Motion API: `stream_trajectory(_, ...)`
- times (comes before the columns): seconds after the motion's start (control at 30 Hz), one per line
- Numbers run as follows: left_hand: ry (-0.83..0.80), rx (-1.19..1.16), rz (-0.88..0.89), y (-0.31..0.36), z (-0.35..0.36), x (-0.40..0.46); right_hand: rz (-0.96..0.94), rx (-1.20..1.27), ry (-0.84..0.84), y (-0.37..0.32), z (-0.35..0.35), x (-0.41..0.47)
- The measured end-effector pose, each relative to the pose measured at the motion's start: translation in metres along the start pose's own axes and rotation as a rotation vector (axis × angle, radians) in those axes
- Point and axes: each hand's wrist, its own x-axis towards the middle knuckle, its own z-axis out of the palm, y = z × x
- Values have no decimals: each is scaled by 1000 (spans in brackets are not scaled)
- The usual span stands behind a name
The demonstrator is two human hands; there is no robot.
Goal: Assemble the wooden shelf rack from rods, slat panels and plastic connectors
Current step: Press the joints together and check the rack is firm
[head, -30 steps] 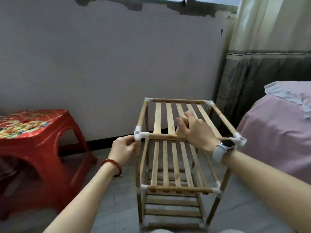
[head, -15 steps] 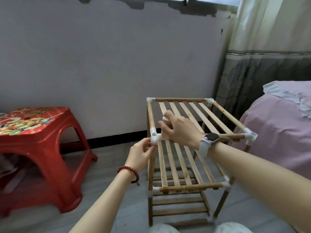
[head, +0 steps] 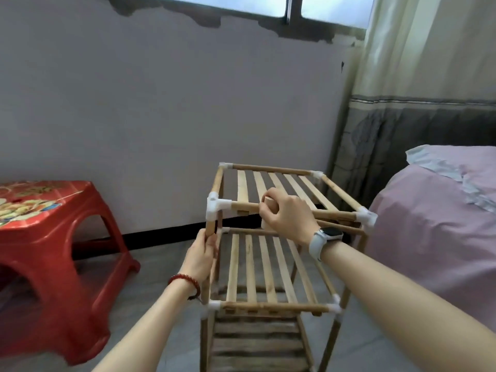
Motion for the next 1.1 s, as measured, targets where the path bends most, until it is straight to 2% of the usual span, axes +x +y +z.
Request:
stream_trajectory(0.13, 23, 43, 81, 34, -20, 29, -9, 114, 126, -2, -14, 18)
stream_trajectory(0.27, 25, 175, 217, 77, -15, 54, 168, 316, 271, 25, -32, 26)
stream_trajectory(0.4, -64, 300, 340, 108, 27, 63, 377, 453, 389, 77, -41, 9)
stream_trajectory(0.57, -264, 514, 384, 101, 109, 48, 663, 470, 359, 149, -15, -61)
stream_trajectory(0.87, -590, 819, 406, 41, 242, -1, 1085, 558, 150, 255, 53, -189)
stream_trajectory(1.1, -728, 894, 395, 12, 280, -24, 1162, 562, 92, 282, 68, -232)
